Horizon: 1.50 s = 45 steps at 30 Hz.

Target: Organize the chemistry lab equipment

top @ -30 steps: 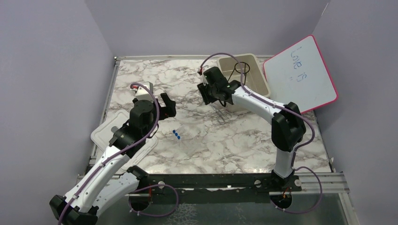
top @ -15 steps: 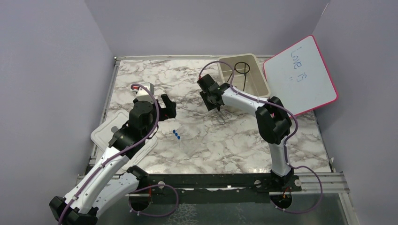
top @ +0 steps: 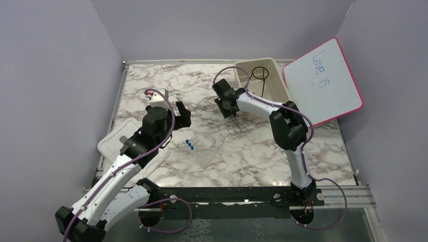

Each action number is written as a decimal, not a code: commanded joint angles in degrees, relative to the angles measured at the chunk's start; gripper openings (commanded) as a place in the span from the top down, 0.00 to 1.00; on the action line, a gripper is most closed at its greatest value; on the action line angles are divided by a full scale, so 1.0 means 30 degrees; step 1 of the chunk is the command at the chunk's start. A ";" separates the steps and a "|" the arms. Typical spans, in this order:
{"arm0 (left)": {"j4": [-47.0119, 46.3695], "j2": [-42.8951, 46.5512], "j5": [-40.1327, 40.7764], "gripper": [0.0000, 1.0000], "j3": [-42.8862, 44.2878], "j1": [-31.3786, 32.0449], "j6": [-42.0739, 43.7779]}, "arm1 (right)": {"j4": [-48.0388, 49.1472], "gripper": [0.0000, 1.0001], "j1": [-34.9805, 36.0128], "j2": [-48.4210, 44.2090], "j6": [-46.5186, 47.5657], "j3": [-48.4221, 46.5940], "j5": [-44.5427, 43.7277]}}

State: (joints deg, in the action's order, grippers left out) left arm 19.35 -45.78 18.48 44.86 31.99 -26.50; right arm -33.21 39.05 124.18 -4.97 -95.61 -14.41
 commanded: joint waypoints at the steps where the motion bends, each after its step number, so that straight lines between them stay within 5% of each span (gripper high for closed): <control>1: -0.0420 -0.0057 -0.0156 0.08 0.0389 -0.0057 0.0329 | -0.0526 0.67 -0.0180 0.0301 0.0090 -0.0242 0.2600; 9: -0.0944 -0.0694 -0.0408 0.08 0.0360 -0.0057 0.0273 | -0.0485 0.80 -0.0182 -0.0383 -0.0183 0.0192 0.4674; 17: -0.0922 -0.0616 -0.0364 0.08 0.0276 -0.0072 0.0235 | 0.0118 0.68 -0.0130 0.0925 0.0350 -0.0164 0.3164; 22: -0.0798 -0.0598 -0.0091 0.08 0.0253 -0.0057 0.0279 | 0.0849 0.87 -0.0132 0.0703 0.0694 0.0516 0.3012; 26: -0.0768 -0.0728 0.0021 0.08 0.0307 -0.0060 0.0252 | 0.1390 0.99 -0.0153 -0.0646 0.0907 0.1076 0.3587; 37: -0.0754 -0.0707 0.0197 0.08 0.0368 -0.0072 0.0336 | 0.2927 0.99 -0.0128 -0.6998 0.0347 0.2320 0.6149; 45: -0.0651 -0.0605 0.0201 0.08 0.0551 -0.0068 0.0393 | 0.3926 1.00 -0.0820 -1.0624 -0.0270 0.1742 0.3162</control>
State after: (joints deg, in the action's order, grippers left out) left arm 18.09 -48.18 18.46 44.88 31.99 -25.98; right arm -24.53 38.20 96.03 -4.38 -88.60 0.21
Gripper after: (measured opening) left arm 0.922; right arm 0.059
